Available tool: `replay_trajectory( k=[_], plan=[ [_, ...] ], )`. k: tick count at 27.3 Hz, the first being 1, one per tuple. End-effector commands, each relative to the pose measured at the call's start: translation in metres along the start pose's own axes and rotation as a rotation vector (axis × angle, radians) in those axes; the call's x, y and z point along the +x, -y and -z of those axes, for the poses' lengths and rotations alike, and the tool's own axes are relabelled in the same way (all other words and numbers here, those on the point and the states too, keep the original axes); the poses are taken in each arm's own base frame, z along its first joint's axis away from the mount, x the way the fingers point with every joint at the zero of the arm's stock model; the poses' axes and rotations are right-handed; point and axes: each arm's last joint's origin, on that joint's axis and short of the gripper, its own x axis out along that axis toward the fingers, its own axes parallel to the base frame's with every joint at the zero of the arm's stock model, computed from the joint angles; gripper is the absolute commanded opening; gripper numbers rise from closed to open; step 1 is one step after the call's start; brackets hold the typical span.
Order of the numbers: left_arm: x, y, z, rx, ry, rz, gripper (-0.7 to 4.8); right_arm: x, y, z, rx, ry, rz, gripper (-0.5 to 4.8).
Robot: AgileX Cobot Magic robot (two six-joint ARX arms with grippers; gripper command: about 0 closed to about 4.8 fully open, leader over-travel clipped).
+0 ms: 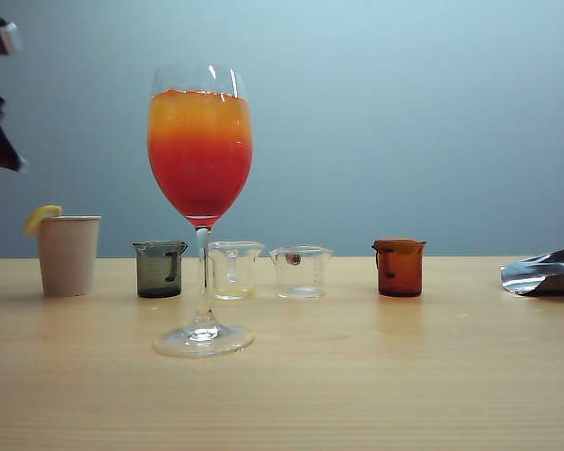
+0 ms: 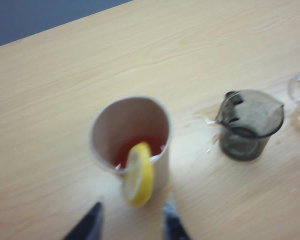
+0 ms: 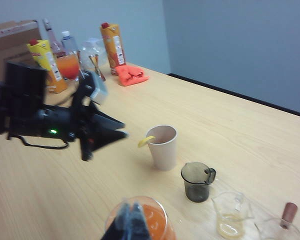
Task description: Pick up the lemon slice from the paper cup on the left and carefully insert it into the rim of the goblet.
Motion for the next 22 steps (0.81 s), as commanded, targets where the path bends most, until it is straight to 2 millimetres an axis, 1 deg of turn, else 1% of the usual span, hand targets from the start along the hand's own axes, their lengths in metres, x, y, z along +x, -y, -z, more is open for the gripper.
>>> replay_trajectory(
  k=[1, 2, 3, 5, 8, 13, 15, 18, 22],
  plan=[
    [0.019, -0.002, 0.008, 0.0, -0.009, 0.015, 3.65, 0.006, -0.001, -0.004, -0.002, 0.038, -0.013, -0.09],
    [0.023, -0.003, 0.011, -0.003, -0.016, 0.017, 4.13, 0.007, -0.001, -0.003, -0.002, 0.037, -0.013, -0.09],
    [0.03, -0.003, 0.016, -0.01, -0.031, 0.025, 4.4, 0.008, 0.0, -0.003, -0.002, 0.036, -0.007, -0.09],
    [0.039, -0.003, 0.022, -0.012, -0.041, 0.032, 4.38, 0.01, 0.0, -0.002, -0.006, 0.033, -0.007, -0.09],
    [0.045, -0.002, 0.021, 0.011, -0.03, 0.016, 4.3, 0.012, 0.0, 0.0, -0.006, 0.023, -0.006, -0.09],
    [0.05, 0.003, 0.015, 0.147, 0.011, -0.024, 4.3, 0.015, 0.001, 0.002, -0.006, 0.009, -0.004, -0.09],
    [0.053, 0.009, 0.013, 0.205, -0.001, -0.052, 4.3, 0.017, 0.001, 0.003, -0.005, 0.003, -0.003, -0.09],
    [0.056, 0.011, 0.014, 0.209, -0.02, -0.077, 4.3, 0.017, 0.002, 0.004, -0.005, 0.0, -0.003, -0.09],
    [0.059, 0.009, 0.018, 0.204, -0.061, -0.133, 4.3, 0.017, 0.002, 0.004, -0.005, -0.001, -0.003, -0.09]
  ],
)
